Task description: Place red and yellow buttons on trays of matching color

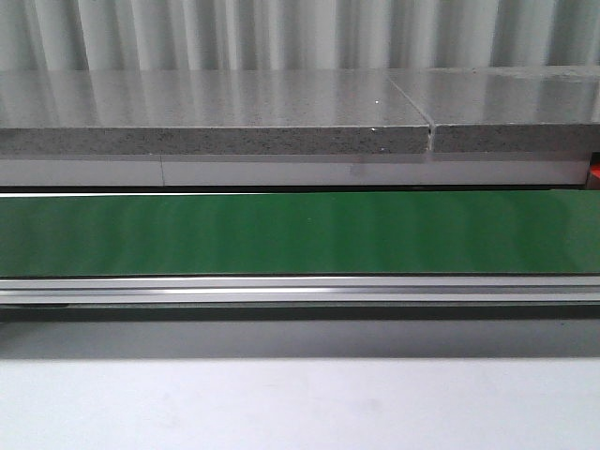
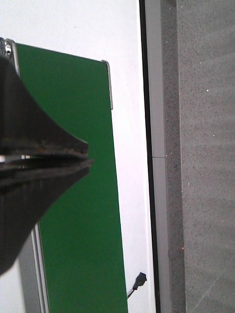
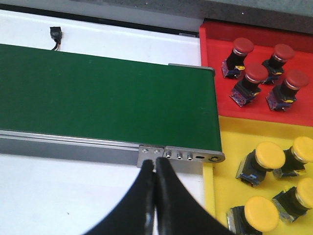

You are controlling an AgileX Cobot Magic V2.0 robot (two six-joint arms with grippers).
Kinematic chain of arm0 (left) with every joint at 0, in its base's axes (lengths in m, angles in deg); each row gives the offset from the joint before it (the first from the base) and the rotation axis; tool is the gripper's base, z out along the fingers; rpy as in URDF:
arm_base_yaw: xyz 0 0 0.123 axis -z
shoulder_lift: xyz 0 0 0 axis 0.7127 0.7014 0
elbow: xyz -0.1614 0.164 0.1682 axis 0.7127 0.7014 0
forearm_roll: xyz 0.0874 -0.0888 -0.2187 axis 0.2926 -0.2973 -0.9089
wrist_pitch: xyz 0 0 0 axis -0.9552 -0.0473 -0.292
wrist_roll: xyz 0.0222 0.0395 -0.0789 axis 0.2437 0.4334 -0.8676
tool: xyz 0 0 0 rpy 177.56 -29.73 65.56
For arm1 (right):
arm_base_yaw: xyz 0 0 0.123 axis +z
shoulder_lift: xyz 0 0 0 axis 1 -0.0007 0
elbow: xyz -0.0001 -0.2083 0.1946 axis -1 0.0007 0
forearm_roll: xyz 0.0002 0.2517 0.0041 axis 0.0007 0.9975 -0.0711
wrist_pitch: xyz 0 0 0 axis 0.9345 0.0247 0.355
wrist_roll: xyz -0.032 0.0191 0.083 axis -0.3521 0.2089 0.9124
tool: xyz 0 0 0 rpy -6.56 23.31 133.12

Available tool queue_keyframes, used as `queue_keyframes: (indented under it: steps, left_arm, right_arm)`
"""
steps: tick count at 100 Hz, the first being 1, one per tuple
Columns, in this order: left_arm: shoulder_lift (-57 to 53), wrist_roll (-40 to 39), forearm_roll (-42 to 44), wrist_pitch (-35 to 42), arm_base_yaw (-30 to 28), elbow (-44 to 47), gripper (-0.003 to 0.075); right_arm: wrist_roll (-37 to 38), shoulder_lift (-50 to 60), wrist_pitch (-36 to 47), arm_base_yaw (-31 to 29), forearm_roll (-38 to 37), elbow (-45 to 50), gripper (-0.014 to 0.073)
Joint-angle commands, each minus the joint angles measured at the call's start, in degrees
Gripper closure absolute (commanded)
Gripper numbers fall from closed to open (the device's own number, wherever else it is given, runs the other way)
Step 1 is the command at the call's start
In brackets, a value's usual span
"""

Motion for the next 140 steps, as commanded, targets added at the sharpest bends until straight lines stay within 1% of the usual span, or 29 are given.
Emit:
queue_keyframes:
  steps: [1, 18, 42, 59, 108, 140]
  left_arm:
    - [0.35, -0.04, -1.24, 4.19, 0.46, -1.49, 0.074]
    - [0.35, -0.04, -1.24, 4.19, 0.46, -1.49, 0.074]
    - [0.35, -0.04, -1.24, 4.19, 0.46, -1.49, 0.074]
    - [0.35, -0.04, -1.24, 4.19, 0.46, -1.49, 0.074]
    - [0.35, -0.04, -1.24, 4.19, 0.46, -1.49, 0.074]
    - [0.35, -0.04, -1.24, 4.19, 0.46, -1.49, 0.074]
  right_arm:
    - [-0.36, -0.36, 4.09, 0.15, -0.75, -1.27, 0.0664]
    - [-0.36, -0.36, 5.24, 0.15, -0.75, -0.97, 0.0664]
    - [-0.31, 0.4, 16.87, 0.7, -0.65, 5.0, 0.0664]
    - [-0.31, 4.73, 22.4, 0.83, -0.65, 10.74, 0.0664]
    - [-0.31, 23.6, 24.98, 0.83, -0.65, 23.16, 0.0664]
    - [-0.31, 23.86, 27.92, 0.88, -0.65, 26.48, 0.0664]
